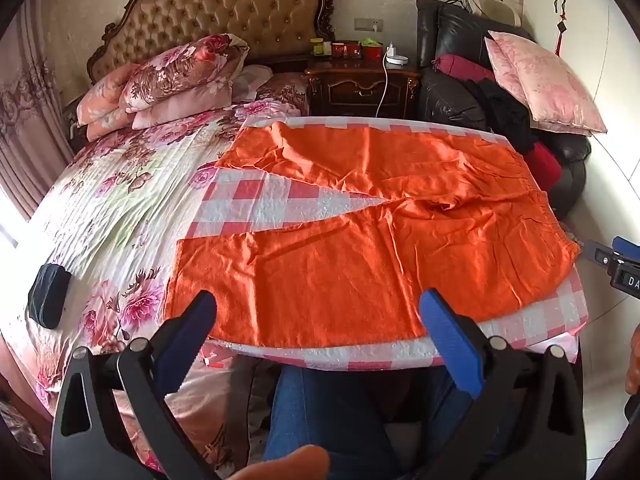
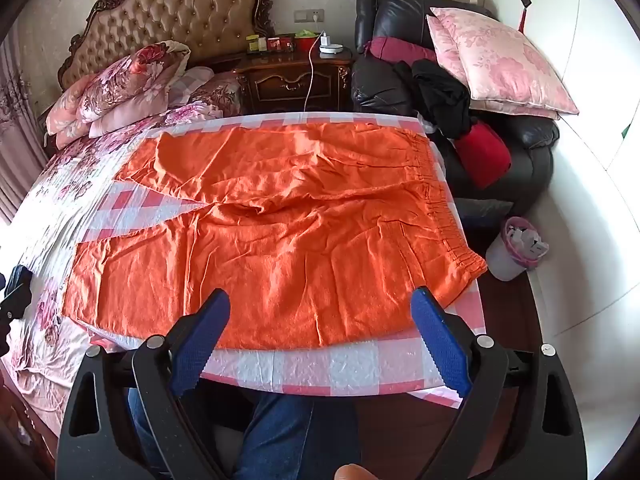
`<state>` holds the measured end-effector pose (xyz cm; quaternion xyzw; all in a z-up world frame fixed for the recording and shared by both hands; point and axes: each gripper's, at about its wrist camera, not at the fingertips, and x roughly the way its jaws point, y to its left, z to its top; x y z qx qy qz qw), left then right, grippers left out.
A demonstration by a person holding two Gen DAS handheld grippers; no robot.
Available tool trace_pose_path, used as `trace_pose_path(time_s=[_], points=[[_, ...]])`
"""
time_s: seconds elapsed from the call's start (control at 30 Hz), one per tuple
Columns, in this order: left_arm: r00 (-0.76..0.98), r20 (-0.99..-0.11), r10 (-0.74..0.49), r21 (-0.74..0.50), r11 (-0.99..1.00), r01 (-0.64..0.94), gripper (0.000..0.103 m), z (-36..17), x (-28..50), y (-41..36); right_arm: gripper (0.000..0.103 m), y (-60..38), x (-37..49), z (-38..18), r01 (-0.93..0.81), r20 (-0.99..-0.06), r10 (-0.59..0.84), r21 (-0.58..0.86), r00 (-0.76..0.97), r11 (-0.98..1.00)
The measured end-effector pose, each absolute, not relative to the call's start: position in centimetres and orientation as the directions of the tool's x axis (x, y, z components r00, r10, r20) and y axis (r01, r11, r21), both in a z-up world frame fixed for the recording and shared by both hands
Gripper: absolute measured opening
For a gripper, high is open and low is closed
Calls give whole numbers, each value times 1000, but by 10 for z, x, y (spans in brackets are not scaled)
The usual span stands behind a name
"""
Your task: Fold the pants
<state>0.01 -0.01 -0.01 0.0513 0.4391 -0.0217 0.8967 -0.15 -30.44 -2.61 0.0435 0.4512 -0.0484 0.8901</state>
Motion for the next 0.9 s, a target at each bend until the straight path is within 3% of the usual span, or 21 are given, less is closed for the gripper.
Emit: trace_pose_path(time_s=[0.9], points=[[625, -780, 4, 68, 995, 78, 101, -2, -3, 0, 89, -309, -7, -25, 127, -803, -51, 30, 594, 991]])
